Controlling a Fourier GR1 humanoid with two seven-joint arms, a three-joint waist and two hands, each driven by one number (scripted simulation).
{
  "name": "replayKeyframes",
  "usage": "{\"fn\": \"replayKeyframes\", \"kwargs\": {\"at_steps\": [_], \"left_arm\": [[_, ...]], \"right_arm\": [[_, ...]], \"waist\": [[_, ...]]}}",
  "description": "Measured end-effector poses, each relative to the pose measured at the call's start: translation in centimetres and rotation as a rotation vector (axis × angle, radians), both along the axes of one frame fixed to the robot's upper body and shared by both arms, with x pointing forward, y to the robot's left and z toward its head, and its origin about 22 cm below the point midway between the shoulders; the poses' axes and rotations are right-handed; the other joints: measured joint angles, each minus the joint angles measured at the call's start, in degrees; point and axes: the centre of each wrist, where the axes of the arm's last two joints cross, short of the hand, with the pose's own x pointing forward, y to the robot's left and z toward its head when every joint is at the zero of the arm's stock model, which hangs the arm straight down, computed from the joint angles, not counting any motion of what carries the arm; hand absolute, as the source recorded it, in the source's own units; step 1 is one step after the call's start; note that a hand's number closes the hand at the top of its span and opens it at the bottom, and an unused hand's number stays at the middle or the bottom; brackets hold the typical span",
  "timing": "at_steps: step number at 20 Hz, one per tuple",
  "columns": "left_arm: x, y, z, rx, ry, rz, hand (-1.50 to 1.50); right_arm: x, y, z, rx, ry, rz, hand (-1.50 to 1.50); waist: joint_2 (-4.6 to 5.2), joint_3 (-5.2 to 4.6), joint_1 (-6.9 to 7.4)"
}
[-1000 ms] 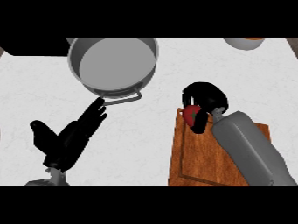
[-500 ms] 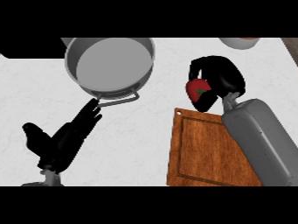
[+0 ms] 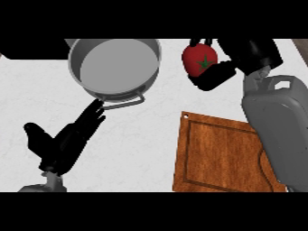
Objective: Pick the tomato from the cutting board and place it in the pot
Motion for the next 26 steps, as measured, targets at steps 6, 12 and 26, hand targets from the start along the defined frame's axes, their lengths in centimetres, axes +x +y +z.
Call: {"fn": "replayKeyframes", "kwargs": {"at_steps": [6,12,26], "left_arm": [[-0.5,-0.3,-0.3,-0.001,0.001,-0.014,0.00],[-0.4,-0.6,0.0,-0.005,-0.006,-0.024,0.00],[0.6,-1.8,-0.1,-0.010,-0.025,-0.072,0.00]], "right_arm": [[1.9,2.4,3.6,0.098,-0.008,0.039,1.50],[4.7,5.8,5.7,0.127,0.017,0.043,1.50],[8.8,12.4,3.2,0.106,0.034,0.091,1.50]], "waist": [[0.16,-0.02,0.57],[0.40,-0.03,1.23],[1.46,-0.13,3.93]]}}
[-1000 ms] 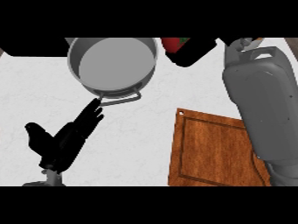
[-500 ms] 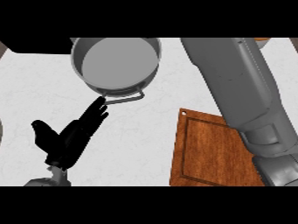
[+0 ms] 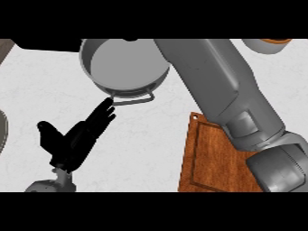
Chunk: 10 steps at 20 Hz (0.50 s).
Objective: Pick the tomato from the cutting board and place it in the pot
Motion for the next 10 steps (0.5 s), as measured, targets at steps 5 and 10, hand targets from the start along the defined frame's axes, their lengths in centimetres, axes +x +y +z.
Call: {"fn": "replayKeyframes", "kwargs": {"at_steps": [5,10], "left_arm": [[0.3,-0.7,0.3,0.003,-0.009,-0.033,0.00],[0.9,-1.5,0.5,0.007,-0.017,-0.061,0.00]], "right_arm": [[0.6,0.5,-1.5,0.014,0.004,-0.009,1.50],[1.1,0.2,-3.2,0.060,0.029,-0.009,1.50]], "waist": [[0.45,-0.04,1.85],[1.08,-0.07,3.65]]}}
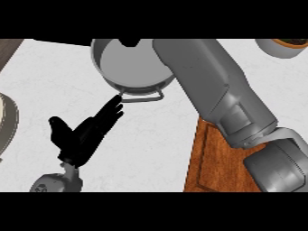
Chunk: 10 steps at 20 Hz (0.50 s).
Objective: Pick the tomato from the cutting board and place it in the pot
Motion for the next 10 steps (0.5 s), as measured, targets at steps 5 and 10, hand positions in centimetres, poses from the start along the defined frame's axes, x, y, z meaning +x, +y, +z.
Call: {"fn": "replayKeyframes", "kwargs": {"at_steps": [5,10], "left_arm": [[0.4,-1.0,0.5,0.008,-0.013,-0.031,0.00],[0.5,-1.6,0.8,0.006,-0.017,-0.061,0.00]], "right_arm": [[0.3,-0.3,-1.4,0.013,0.052,-0.012,1.50],[0.7,-1.3,-2.9,0.170,0.158,-0.036,-1.50]], "waist": [[0.47,-0.03,1.71],[0.88,0.02,3.29]]}}
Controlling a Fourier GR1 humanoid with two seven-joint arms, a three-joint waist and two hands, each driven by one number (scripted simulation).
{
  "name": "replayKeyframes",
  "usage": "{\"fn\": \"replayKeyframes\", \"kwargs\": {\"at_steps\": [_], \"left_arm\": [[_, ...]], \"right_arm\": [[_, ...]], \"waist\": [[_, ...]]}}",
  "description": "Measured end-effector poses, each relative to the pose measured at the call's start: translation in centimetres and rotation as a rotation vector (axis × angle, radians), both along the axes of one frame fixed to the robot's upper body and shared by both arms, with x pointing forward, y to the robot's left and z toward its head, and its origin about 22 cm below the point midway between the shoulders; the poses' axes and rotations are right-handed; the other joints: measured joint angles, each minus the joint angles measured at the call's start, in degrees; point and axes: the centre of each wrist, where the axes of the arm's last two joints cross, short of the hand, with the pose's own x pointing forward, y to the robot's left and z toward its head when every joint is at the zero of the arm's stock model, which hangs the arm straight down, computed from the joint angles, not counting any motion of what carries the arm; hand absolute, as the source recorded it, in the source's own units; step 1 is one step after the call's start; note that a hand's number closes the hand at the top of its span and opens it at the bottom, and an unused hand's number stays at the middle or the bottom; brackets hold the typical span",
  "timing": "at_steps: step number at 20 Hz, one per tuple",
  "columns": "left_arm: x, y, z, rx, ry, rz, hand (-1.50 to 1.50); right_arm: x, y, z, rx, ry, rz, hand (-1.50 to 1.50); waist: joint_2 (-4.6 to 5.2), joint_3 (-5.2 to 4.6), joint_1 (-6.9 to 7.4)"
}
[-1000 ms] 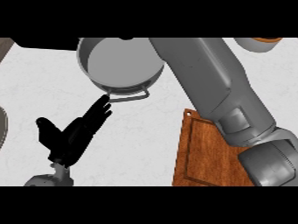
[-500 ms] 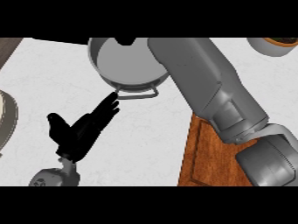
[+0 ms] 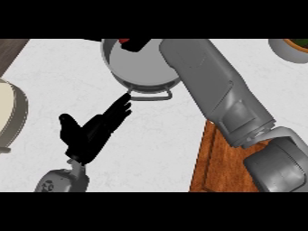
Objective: Pick the tomato from the cutting board and place it in the pot
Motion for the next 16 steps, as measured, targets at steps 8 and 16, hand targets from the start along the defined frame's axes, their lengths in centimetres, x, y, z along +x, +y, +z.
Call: {"fn": "replayKeyframes", "kwargs": {"at_steps": [8,16], "left_arm": [[0.6,-1.0,0.4,-0.001,-0.013,-0.027,0.00],[0.6,-0.5,0.2,0.003,-0.004,-0.005,0.00]], "right_arm": [[0.3,-1.1,-1.5,0.251,0.025,-0.004,-1.50],[0.3,-1.3,-2.0,0.334,-0.060,-0.089,-1.50]], "waist": [[0.47,0.04,1.49],[0.13,0.01,0.13]]}}
